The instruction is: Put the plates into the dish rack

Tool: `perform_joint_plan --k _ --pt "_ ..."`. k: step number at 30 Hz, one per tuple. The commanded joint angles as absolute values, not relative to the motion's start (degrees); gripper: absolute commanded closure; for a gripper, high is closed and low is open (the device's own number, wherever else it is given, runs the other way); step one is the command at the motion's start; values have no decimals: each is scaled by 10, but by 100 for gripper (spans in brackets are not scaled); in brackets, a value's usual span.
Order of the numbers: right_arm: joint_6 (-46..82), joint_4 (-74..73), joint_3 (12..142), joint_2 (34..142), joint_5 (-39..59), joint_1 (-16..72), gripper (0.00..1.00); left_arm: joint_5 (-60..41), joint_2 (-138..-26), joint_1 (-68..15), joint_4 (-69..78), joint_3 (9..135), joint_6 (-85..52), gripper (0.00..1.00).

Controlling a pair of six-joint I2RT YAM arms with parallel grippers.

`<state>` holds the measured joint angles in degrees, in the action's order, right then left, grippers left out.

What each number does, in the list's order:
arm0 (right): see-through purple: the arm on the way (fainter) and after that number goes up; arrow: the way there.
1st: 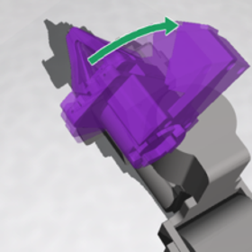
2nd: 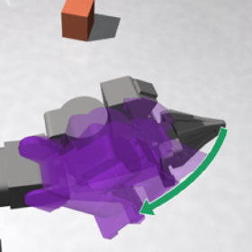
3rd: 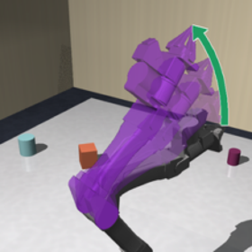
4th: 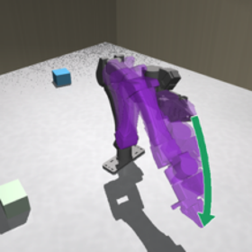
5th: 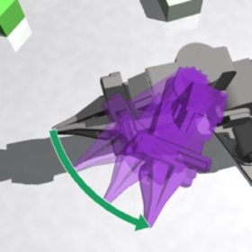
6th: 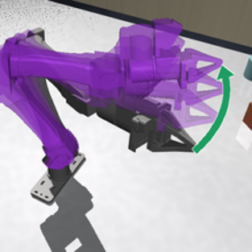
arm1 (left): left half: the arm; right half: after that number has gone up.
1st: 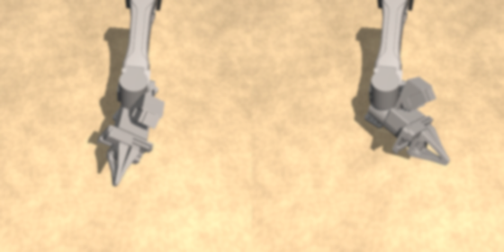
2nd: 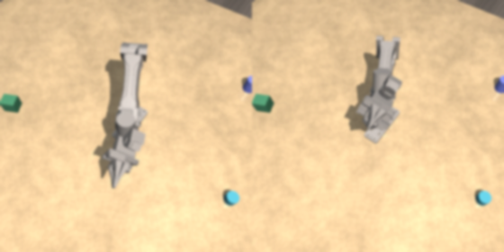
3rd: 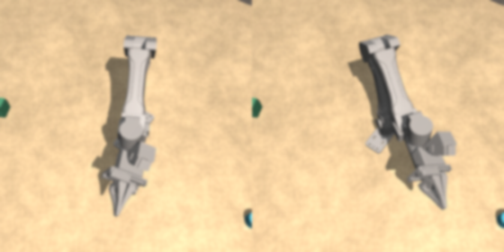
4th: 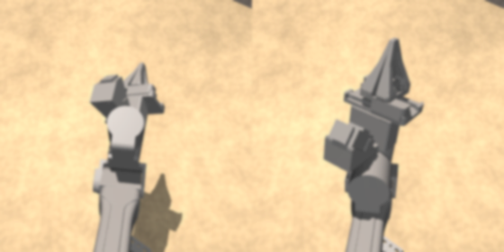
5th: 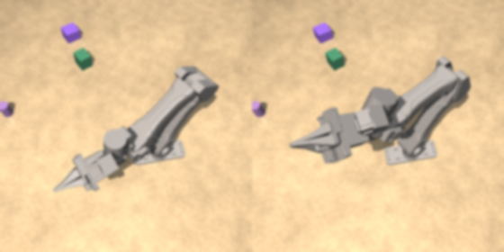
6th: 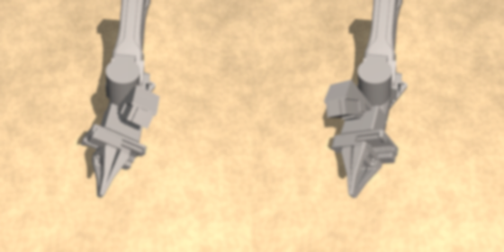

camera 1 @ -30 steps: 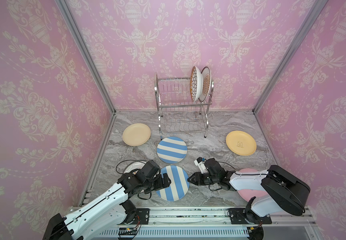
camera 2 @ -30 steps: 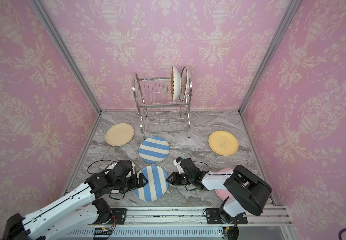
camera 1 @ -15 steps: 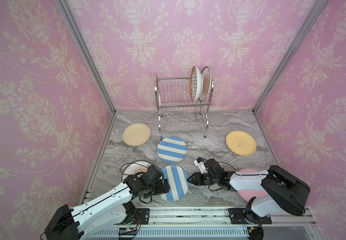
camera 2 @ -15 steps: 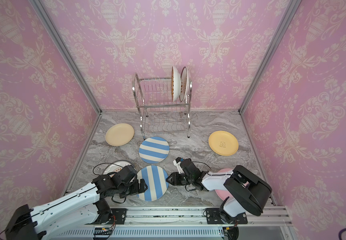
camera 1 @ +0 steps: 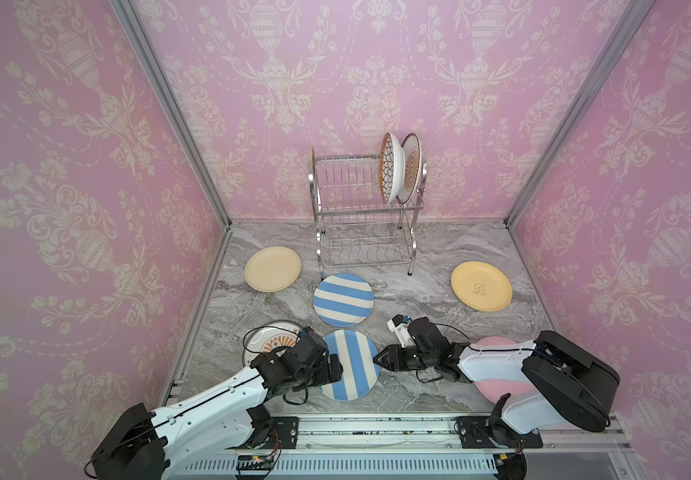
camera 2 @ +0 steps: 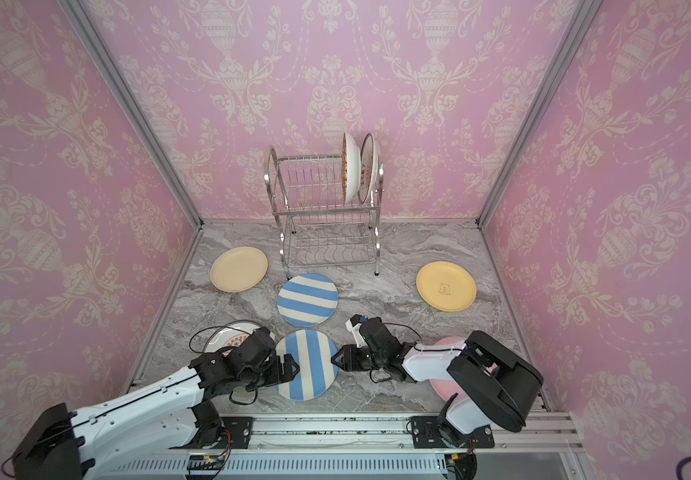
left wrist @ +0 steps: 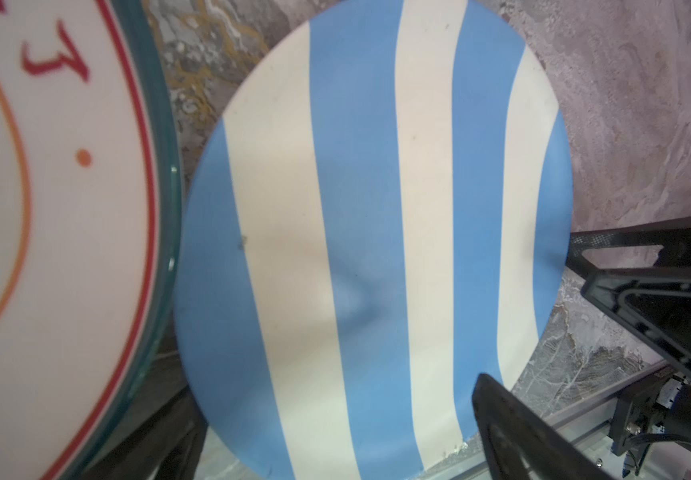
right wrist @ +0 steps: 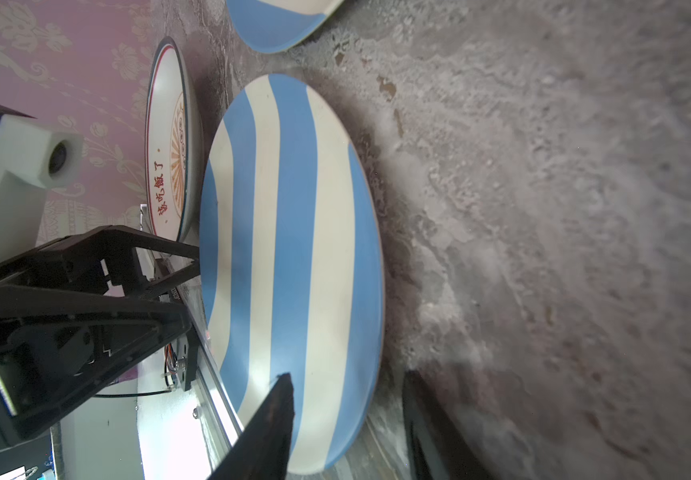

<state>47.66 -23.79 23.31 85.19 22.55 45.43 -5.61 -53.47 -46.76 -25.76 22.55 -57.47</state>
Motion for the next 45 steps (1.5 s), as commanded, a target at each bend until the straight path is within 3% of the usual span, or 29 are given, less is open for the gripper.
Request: perform_joint_plan --k 1,7,16,20,25,27,29,32,36,45 --pt "473 -166 219 885 198 457 54 -51 -563 -472 -227 222 -541 1" --pt "484 -194 204 886 205 457 56 -84 -621 -472 -208 239 -527 1" --pt "507 -194 169 821 172 454 70 -66 -560 -473 -256 233 -531 1" --pt "526 -206 159 778 154 451 82 -79 -558 -472 -213 219 -546 1" --pt "556 -238 143 751 149 452 87 -103 -590 -474 -178 219 -542 1" --pt "560 -238 138 750 147 452 84 -104 -593 -476 -177 223 -536 1" --pt "558 -212 140 751 141 451 67 -101 -590 -476 -185 225 -534 1" --pt "561 -206 124 743 127 451 58 -87 -575 -476 -218 226 -526 1" --pt "544 -197 131 748 127 452 56 -76 -554 -476 -214 212 -533 1" --pt "562 -334 120 834 173 451 58 -96 -597 -477 -167 216 -531 1"
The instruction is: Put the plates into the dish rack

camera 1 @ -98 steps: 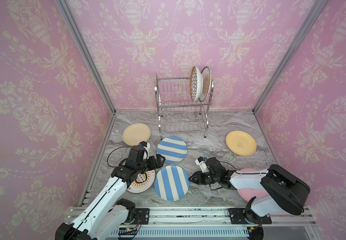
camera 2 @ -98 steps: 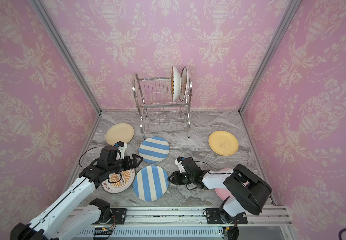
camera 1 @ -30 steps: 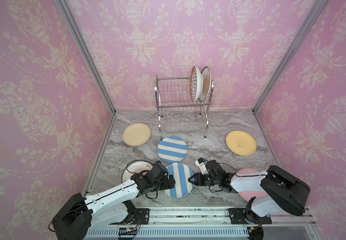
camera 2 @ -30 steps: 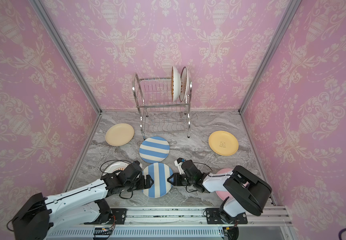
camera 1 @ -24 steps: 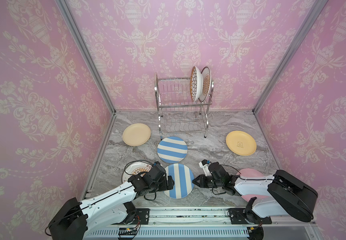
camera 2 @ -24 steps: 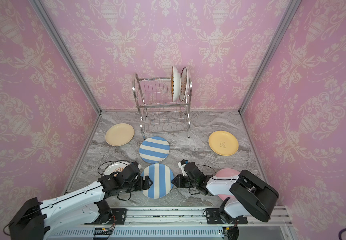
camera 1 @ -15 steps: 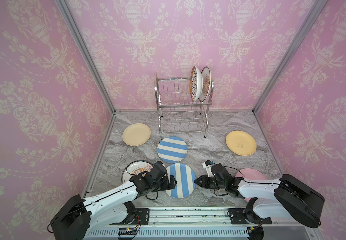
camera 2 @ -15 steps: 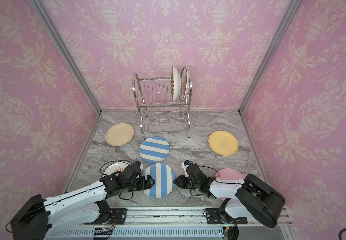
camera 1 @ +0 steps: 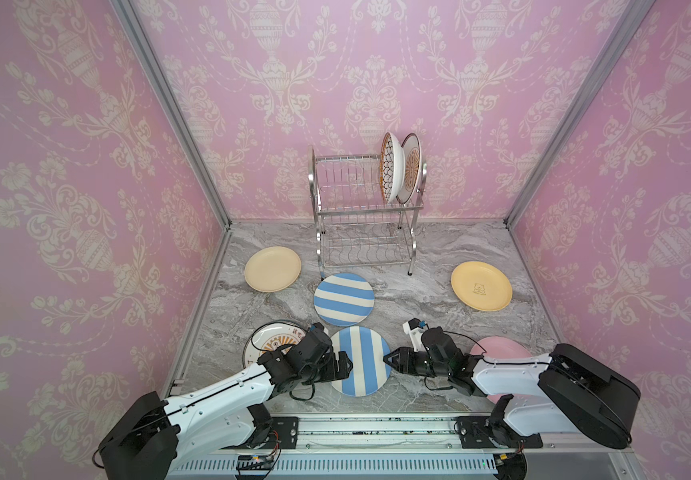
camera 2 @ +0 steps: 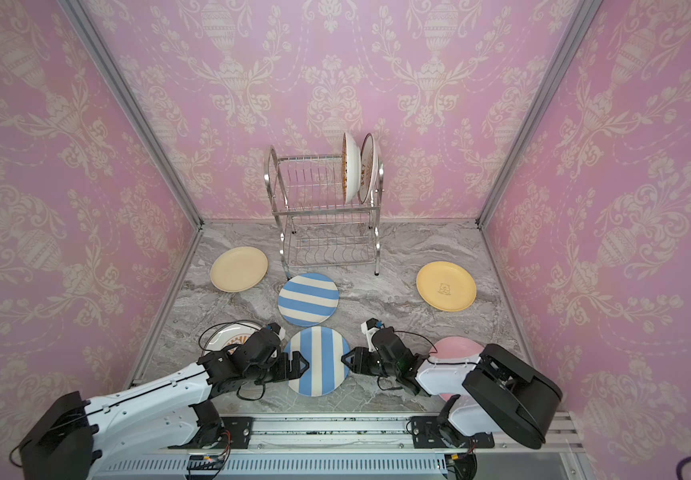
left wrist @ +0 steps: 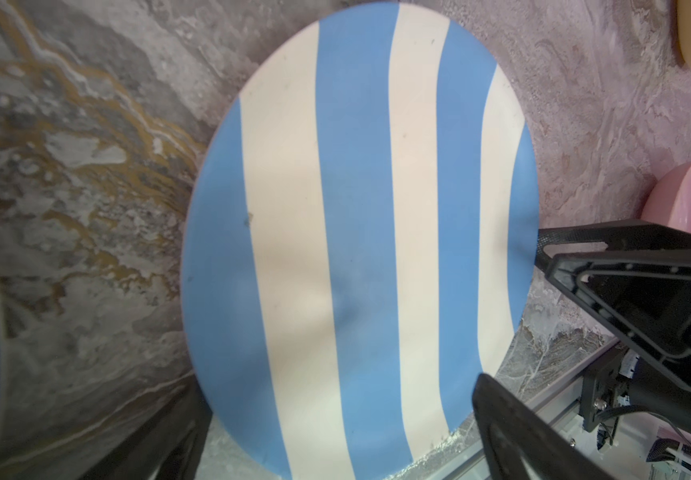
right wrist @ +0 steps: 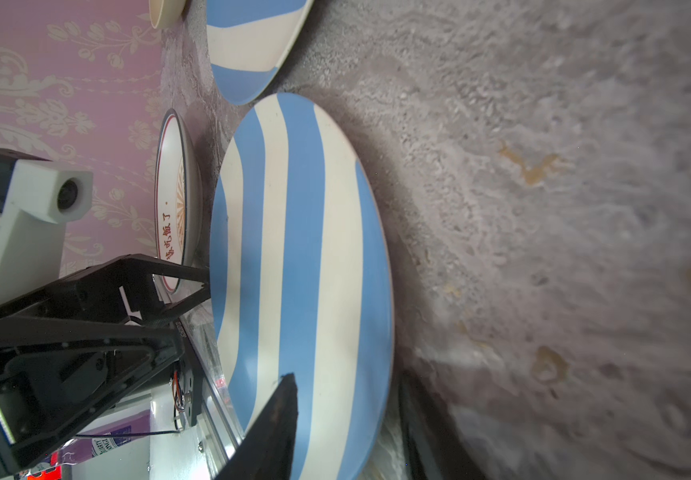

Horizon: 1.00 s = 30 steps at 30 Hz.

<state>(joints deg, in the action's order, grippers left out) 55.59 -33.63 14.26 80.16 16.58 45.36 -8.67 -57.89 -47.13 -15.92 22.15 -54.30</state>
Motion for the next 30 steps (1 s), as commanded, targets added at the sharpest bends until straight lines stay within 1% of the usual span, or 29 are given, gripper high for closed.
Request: perform_joint_plan --k 1,5,8,13,15,19,24,27,30 --pt "566 -349 119 844 177 451 59 -97 -598 -478 -167 216 -530 1" --pt "593 -430 106 882 187 452 63 -96 -589 -480 -167 214 -532 1" --pt "611 -483 97 904 189 452 69 -98 -585 -482 -161 208 -538 1" --pt "615 -484 102 899 187 452 81 -97 -590 -484 -167 216 -533 1" --pt "611 -460 107 881 184 451 84 -95 -592 -484 -170 222 -530 1" --pt "590 -356 123 802 158 451 89 -87 -591 -484 -179 234 -522 1" --pt "535 -123 175 655 97 449 100 -76 -591 -484 -188 262 -513 1" --pt "511 -12 206 573 66 445 100 -68 -596 -484 -195 291 -499 1" --pt "493 62 235 525 57 442 100 -69 -602 -484 -197 313 -490 1"
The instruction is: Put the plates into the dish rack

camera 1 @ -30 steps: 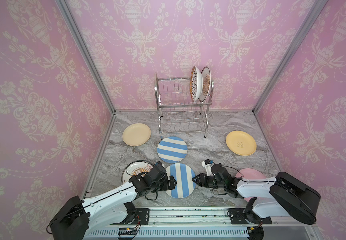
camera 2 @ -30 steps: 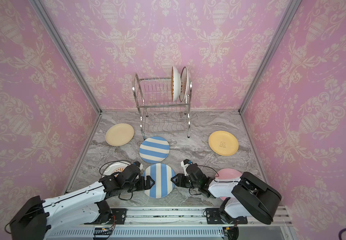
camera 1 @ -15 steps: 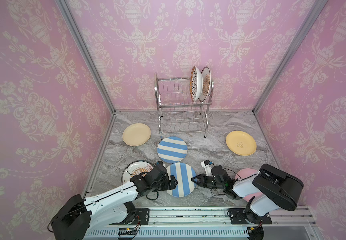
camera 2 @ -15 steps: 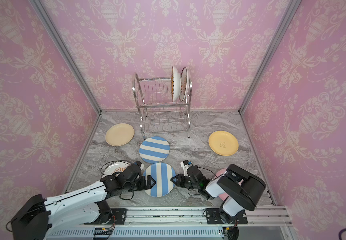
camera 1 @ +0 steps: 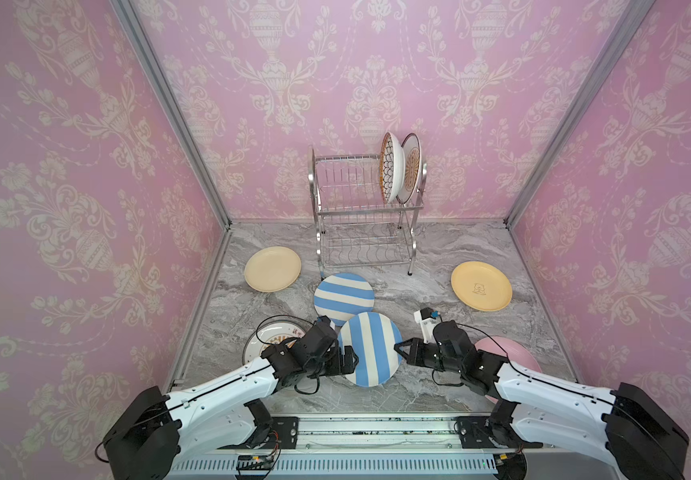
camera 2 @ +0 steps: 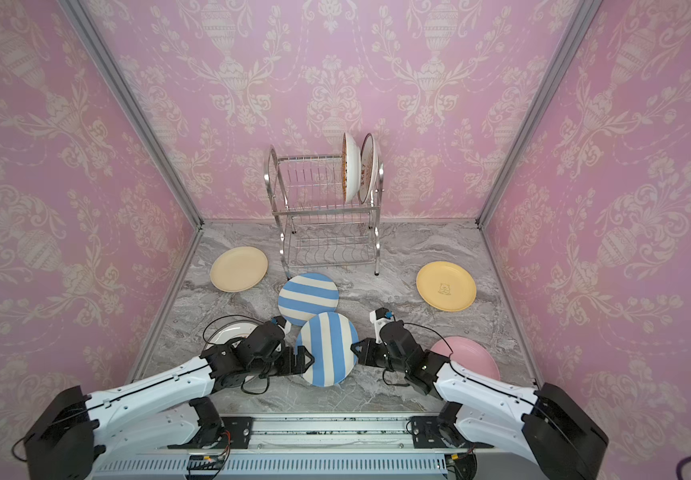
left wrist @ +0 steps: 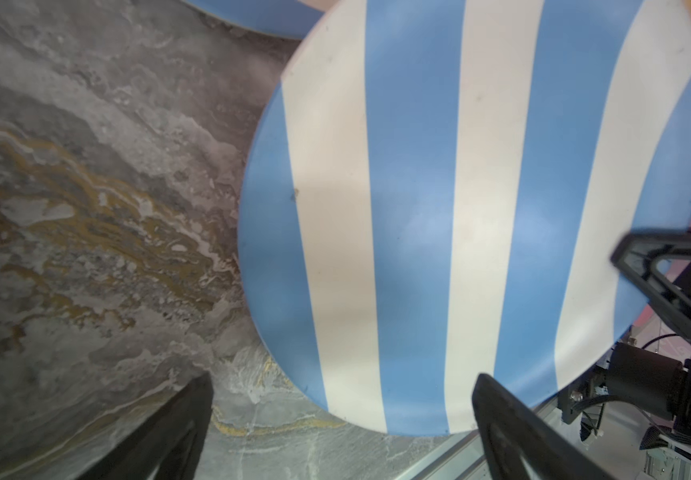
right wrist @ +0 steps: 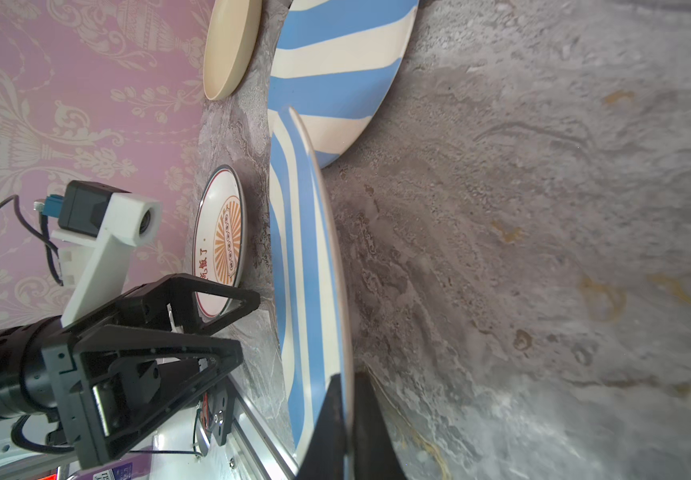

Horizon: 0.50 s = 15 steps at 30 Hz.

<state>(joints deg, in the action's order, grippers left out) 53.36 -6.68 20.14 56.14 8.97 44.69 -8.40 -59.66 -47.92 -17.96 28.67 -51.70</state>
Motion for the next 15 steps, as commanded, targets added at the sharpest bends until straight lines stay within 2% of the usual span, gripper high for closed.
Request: perform_joint_plan --k 1,5,8,15 --pt "482 95 254 513 53 443 100 -69 -603 -484 -203 320 -486 1" --pt "415 239 363 479 13 443 100 -18 -585 -480 -272 382 -439 1" --pt "345 351 484 488 -35 442 100 8 -562 -445 -309 440 -383 1" --pt "177 446 770 593 -107 442 100 -94 -556 -290 -192 471 -301 1"
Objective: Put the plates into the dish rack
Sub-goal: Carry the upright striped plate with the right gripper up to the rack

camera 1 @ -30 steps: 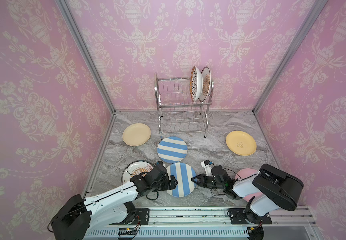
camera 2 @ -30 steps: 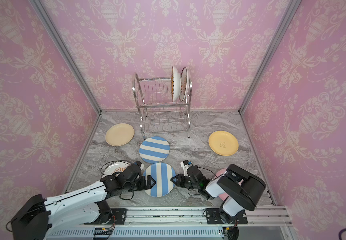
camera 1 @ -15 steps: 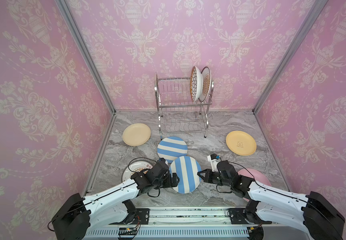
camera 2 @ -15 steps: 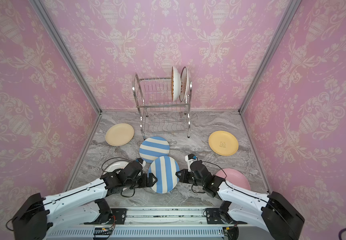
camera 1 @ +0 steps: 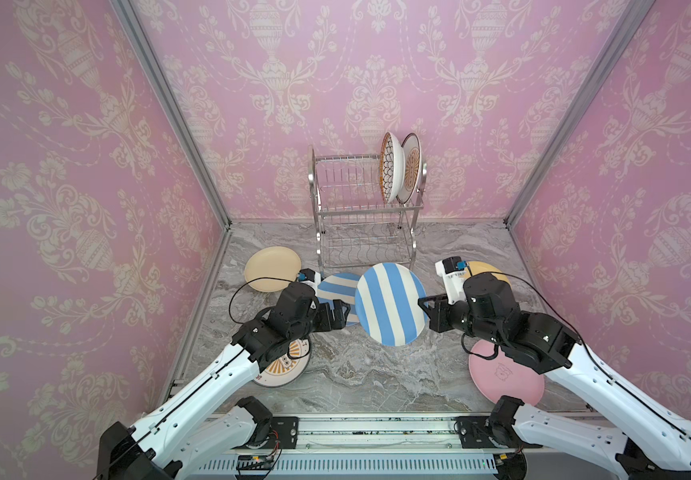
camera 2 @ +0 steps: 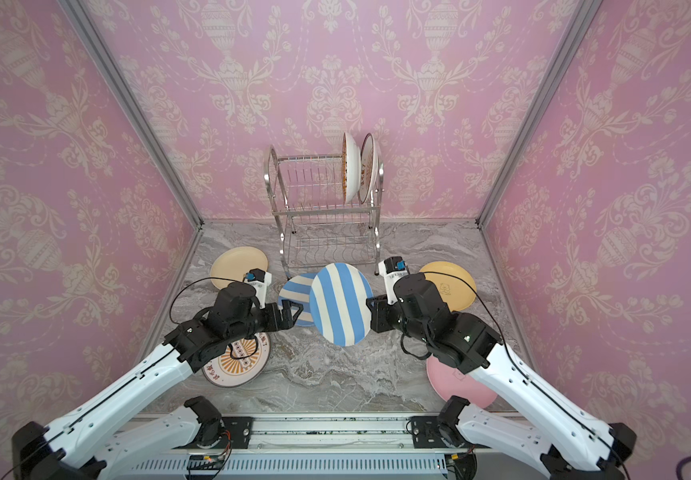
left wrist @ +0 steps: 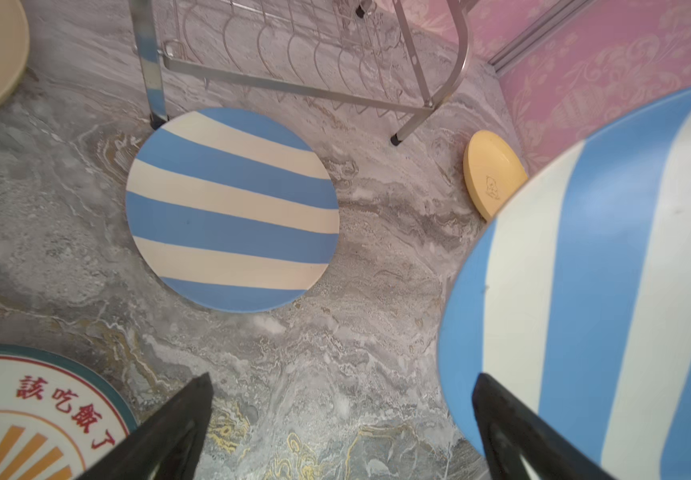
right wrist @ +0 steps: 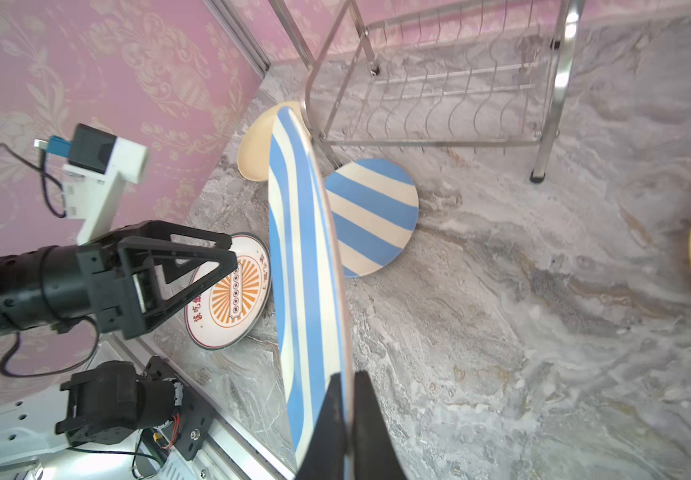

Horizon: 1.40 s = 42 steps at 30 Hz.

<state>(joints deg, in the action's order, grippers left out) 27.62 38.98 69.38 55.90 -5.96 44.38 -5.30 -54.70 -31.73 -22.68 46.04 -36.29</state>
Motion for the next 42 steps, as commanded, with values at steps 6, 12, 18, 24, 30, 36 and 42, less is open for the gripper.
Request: perform_joint_plan --k 6,12,18,24,30,36,42 --pt "107 450 932 699 -168 442 100 -80 -591 -267 -169 537 -225 1" --pt "49 325 1022 777 -304 443 100 -99 -611 -214 -126 544 -218 1" --pt "-35 182 1091 850 -362 444 100 -112 -604 -182 -107 529 -212 1" --pt "-138 79 1186 954 -421 451 100 -122 -590 -134 -87 514 -212 1" --pt "-299 0 1344 1109 -513 465 100 -150 -582 -92 -12 484 -226 1" --pt "-368 10 1498 1235 -563 467 100 -205 -598 -41 49 471 -262 1" --pt "-328 24 1500 1249 -574 461 100 -239 -612 -18 81 454 -290 1"
